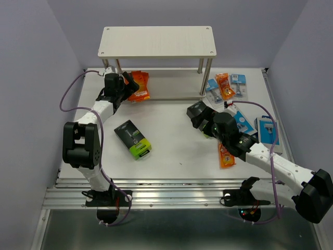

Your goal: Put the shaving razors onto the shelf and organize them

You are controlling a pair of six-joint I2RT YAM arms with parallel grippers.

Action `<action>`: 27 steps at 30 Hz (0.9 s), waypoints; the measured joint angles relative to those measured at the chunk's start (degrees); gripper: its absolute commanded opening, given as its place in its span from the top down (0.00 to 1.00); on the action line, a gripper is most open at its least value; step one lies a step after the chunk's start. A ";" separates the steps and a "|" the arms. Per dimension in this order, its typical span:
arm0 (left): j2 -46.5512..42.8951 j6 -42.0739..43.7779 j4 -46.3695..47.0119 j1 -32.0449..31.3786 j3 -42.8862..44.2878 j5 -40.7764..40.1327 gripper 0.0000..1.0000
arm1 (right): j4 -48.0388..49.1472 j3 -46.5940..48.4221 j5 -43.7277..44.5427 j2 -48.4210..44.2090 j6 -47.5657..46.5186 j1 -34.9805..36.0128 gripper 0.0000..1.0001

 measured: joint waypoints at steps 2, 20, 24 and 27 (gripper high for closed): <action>-0.70 0.02 -0.59 0.00 0.00 0.00 0.01 | 0.00 0.00 -0.09 0.00 0.00 0.00 0.00; -16.52 -3.26 -3.26 -0.83 -16.20 4.31 0.04 | 0.13 0.00 -1.73 1.42 -1.64 0.00 0.00; -15.61 -7.54 -1.22 -0.90 -19.82 6.29 0.10 | 0.17 0.00 -2.73 2.60 -1.99 0.00 0.00; -13.94 -10.97 1.29 -0.90 -20.70 7.74 0.15 | 0.37 0.00 -3.78 3.30 -1.99 0.00 0.00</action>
